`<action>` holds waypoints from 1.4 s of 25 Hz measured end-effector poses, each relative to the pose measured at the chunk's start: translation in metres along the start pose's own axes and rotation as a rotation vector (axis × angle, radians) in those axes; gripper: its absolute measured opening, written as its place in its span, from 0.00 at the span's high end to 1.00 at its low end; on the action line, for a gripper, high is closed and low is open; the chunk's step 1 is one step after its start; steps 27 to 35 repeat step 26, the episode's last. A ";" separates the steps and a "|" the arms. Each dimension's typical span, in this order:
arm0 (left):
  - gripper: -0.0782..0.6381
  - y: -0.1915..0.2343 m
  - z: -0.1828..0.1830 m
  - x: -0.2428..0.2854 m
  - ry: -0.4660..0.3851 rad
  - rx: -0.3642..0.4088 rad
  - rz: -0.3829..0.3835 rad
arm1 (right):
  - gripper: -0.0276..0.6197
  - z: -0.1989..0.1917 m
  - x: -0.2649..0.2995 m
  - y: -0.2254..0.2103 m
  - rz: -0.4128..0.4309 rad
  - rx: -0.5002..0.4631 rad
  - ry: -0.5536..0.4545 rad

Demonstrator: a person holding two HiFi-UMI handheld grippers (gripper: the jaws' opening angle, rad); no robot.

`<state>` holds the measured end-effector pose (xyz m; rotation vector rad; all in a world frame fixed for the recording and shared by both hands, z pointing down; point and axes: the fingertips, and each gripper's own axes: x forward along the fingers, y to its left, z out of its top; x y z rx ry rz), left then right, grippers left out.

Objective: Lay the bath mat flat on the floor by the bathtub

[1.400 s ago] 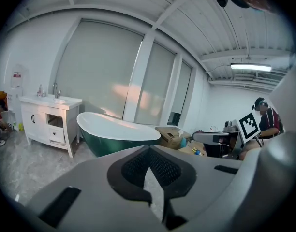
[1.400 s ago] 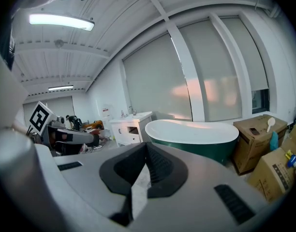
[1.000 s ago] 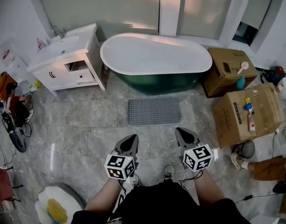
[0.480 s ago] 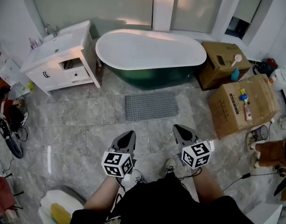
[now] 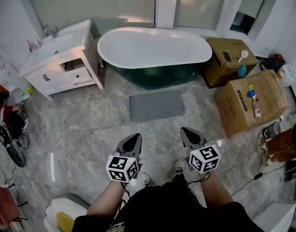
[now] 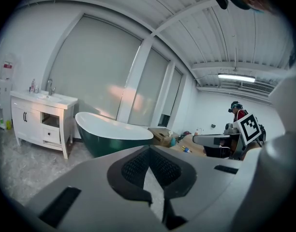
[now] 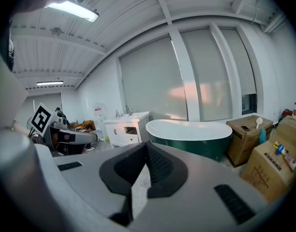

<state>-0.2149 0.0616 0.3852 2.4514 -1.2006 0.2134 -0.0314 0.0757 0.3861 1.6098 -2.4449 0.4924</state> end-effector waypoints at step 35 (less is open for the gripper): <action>0.87 0.011 -0.006 -0.015 0.010 -0.003 -0.007 | 0.93 0.000 0.004 0.013 -0.021 0.019 -0.022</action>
